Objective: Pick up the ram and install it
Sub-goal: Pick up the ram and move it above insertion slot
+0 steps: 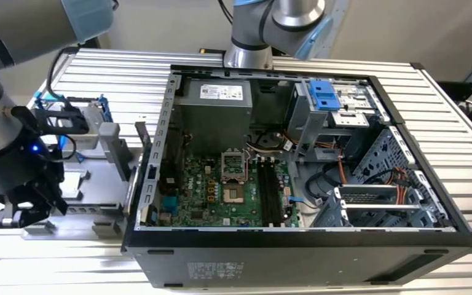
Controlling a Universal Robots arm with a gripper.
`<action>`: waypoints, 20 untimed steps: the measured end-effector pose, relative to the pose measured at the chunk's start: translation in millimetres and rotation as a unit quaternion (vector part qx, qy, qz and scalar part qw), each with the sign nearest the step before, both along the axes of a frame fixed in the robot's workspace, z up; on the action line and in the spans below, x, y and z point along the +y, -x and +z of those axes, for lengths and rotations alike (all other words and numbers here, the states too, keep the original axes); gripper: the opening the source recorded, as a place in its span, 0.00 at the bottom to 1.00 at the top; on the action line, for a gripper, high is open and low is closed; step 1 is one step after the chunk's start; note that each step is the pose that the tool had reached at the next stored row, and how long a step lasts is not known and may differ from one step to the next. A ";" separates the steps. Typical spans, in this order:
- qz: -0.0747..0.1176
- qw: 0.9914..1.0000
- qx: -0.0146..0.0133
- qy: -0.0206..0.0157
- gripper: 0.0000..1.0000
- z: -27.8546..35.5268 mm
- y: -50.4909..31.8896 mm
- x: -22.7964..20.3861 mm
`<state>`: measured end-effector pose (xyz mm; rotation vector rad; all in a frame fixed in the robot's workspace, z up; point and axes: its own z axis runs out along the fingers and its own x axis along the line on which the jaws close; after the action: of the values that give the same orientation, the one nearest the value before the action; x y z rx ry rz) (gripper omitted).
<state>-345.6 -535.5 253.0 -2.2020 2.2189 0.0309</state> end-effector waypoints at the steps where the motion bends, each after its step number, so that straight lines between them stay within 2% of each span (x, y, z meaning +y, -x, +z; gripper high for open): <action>1: 0.000 1.000 0.000 0.000 0.00 3.4 0.0 0.0; 20: 0.000 1.000 0.000 0.000 0.00 89.6 0.0 0.0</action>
<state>-345.6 -535.5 342.6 -2.2019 2.2189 0.0309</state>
